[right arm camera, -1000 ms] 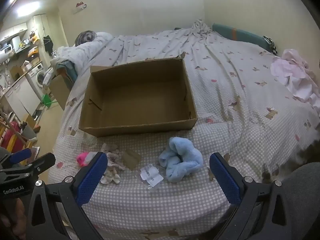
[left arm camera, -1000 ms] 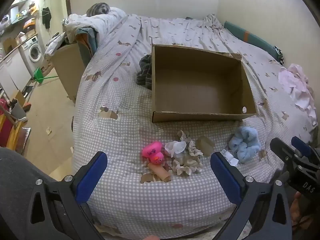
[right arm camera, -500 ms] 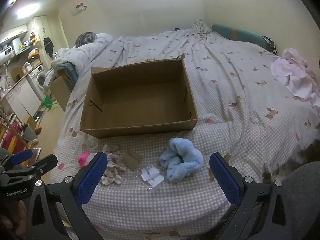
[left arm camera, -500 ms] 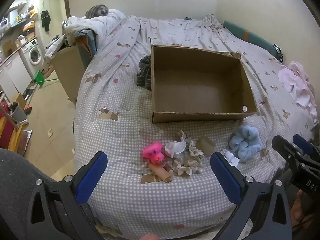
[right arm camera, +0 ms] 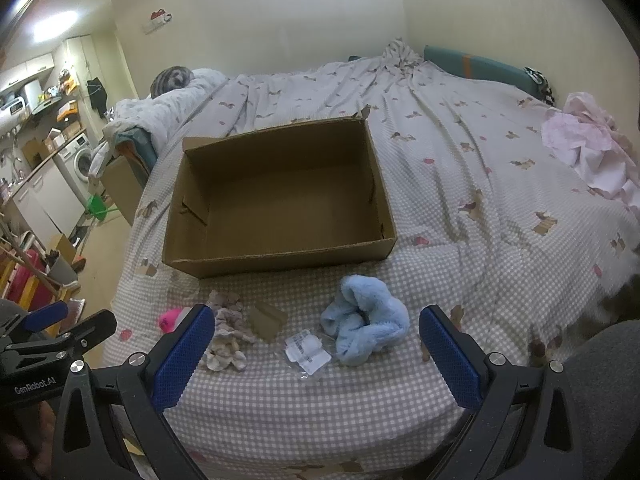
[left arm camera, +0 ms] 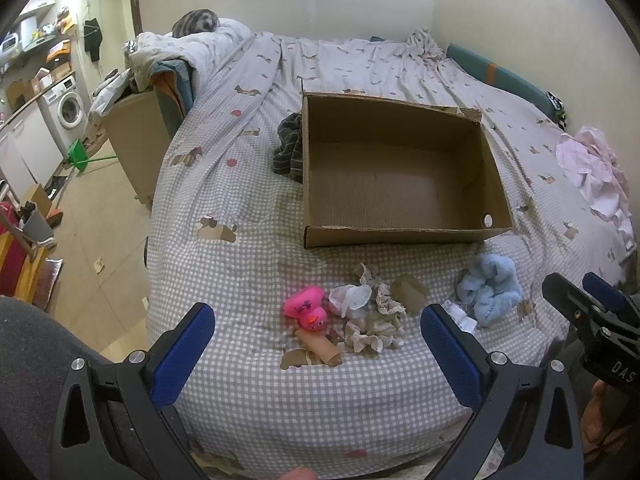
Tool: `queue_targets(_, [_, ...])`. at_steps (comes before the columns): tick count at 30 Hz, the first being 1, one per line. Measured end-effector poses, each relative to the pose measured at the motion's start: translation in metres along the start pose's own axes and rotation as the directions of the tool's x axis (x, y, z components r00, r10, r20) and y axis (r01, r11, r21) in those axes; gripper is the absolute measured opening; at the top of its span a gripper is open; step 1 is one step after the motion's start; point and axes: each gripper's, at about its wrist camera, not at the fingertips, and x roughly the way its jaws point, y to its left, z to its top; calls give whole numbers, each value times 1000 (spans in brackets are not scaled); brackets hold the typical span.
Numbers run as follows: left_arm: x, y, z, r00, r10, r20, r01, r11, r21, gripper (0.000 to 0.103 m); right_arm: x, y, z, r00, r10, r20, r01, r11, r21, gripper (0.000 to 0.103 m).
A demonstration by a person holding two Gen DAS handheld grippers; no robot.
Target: Organize soft objects
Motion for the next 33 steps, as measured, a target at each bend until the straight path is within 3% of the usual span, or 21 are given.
queue_targets(33, [1, 2, -1, 1000, -9, -4, 9, 1000, -9, 103, 0, -2, 1, 1000, 5, -3, -5, 1000, 10, 103])
